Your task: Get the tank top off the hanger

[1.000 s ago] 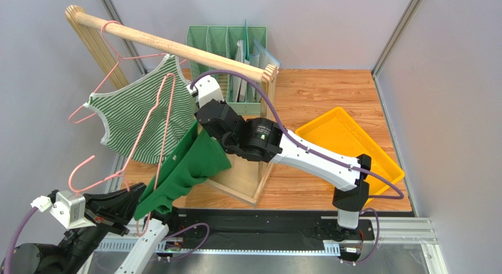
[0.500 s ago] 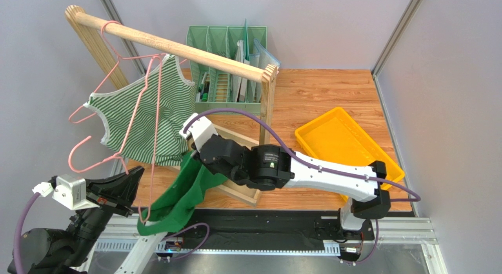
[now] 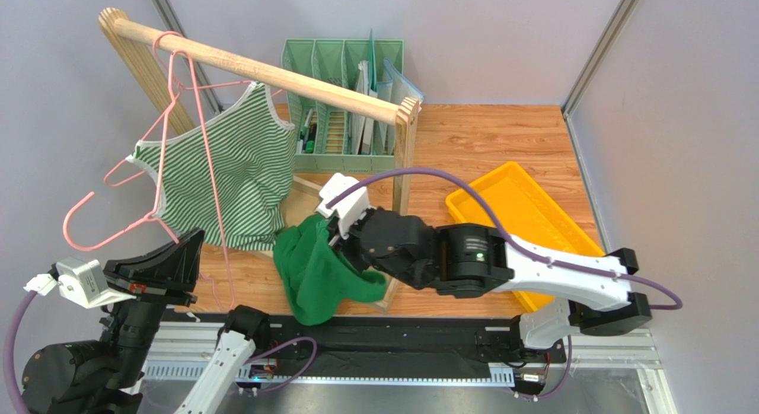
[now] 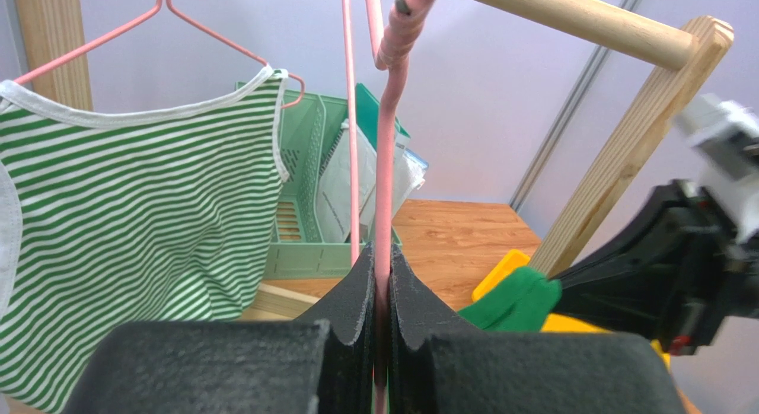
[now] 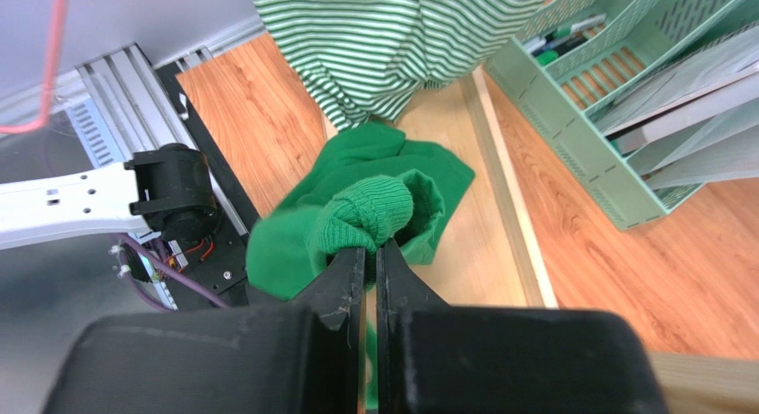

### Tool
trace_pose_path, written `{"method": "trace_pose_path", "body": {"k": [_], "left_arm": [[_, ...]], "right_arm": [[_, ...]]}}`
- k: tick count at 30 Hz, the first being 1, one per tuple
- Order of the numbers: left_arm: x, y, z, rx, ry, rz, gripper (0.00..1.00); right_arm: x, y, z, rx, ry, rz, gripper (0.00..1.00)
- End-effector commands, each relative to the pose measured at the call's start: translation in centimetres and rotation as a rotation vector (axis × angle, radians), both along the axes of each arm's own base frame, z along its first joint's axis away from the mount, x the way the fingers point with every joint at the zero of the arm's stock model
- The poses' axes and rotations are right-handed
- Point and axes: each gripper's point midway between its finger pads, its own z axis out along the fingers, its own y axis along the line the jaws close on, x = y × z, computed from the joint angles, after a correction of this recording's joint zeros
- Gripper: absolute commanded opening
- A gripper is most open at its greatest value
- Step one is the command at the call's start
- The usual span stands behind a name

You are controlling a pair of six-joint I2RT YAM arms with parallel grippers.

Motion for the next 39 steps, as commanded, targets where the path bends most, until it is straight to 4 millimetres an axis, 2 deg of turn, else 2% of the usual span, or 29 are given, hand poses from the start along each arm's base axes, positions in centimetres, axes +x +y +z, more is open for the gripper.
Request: {"method": "trace_pose_path", "body": {"k": [1,2,4,5,8,9,14,18,21,23,24,25,26,27,29,30,31,36,38,39], "left_arm": [[1.2,0.1,0.3,-0.046,0.015,0.020,0.00],[1.4,0.0,-0.1,-0.044,0.025,0.020,0.00],[1.4,0.0,-0.3,-0.051,0.033,0.018,0.00],[1.5,-0.1,-0.5,-0.049,0.041,0.014,0.00],[1.7,-0.2,-0.7,-0.046,0.054,0.016,0.00],[1.7,-0.2,-0.8,-0.046,0.056,0.017,0.00],[2.1,-0.1,-1.0,-0.041,0.070,0.028,0.00],[2.1,-0.2,-1.1,-0.043,0.079,0.020,0.00],[2.2,-0.4,-1.3,-0.045,0.091,0.013,0.00],[2.3,-0.5,-1.5,-0.044,0.099,0.009,0.00],[2.4,-0.5,-1.6,-0.045,0.100,0.009,0.00],[2.4,-0.6,-1.7,-0.047,0.106,0.007,0.00],[2.6,-0.6,-1.8,-0.046,0.110,0.007,0.00],[2.6,-0.7,-1.9,-0.048,0.113,0.004,0.00],[2.7,-0.9,-2.0,-0.048,0.121,-0.004,0.00],[2.6,-0.9,-2.0,-0.052,0.122,-0.008,0.00],[2.7,-1.1,-2.1,-0.052,0.127,-0.016,0.00],[2.5,-1.2,-2.2,-0.049,0.136,-0.020,0.00],[2.4,-1.0,-2.4,-0.045,0.143,-0.015,0.00],[2.4,-1.0,-2.5,-0.045,0.144,-0.012,0.00]], "right_arm": [[-0.9,-5.0,9.4,0.218,-0.073,0.030,0.00],[-1.1,-6.6,11.0,0.260,-0.084,0.039,0.00],[-1.6,-8.1,12.8,0.307,-0.104,0.075,0.00],[-1.7,-10.0,14.2,0.356,-0.111,0.075,0.00],[-1.5,-12.5,15.9,0.394,-0.152,0.068,0.00],[-1.5,-14.0,16.7,0.419,-0.163,0.063,0.00],[-0.8,-17.6,18.6,0.448,-0.236,0.032,0.00],[0.6,-20.2,19.6,0.434,-0.305,-0.055,0.00],[1.8,-21.3,19.9,0.395,-0.367,-0.131,0.00],[3.2,-22.0,19.2,0.316,-0.426,-0.223,0.00],[3.8,-22.4,19.6,0.327,-0.443,-0.277,0.00],[4.7,-22.6,18.5,0.267,-0.466,-0.340,0.00],[5.2,-22.9,18.5,0.255,-0.479,-0.379,0.00],[6.2,-23.7,18.5,0.259,-0.478,-0.442,0.00],[7.1,-24.1,18.1,0.275,-0.464,-0.480,0.00],[8.2,-25.2,18.0,0.303,-0.445,-0.544,0.00],[8.6,-25.0,17.7,0.307,-0.441,-0.538,0.00],[12.9,-26.5,14.7,0.205,-0.400,-0.701,0.00],[14.2,-27.1,14.1,0.229,-0.363,-0.739,0.00],[15.1,-28.3,14.3,0.242,-0.345,-0.759,0.00]]}}
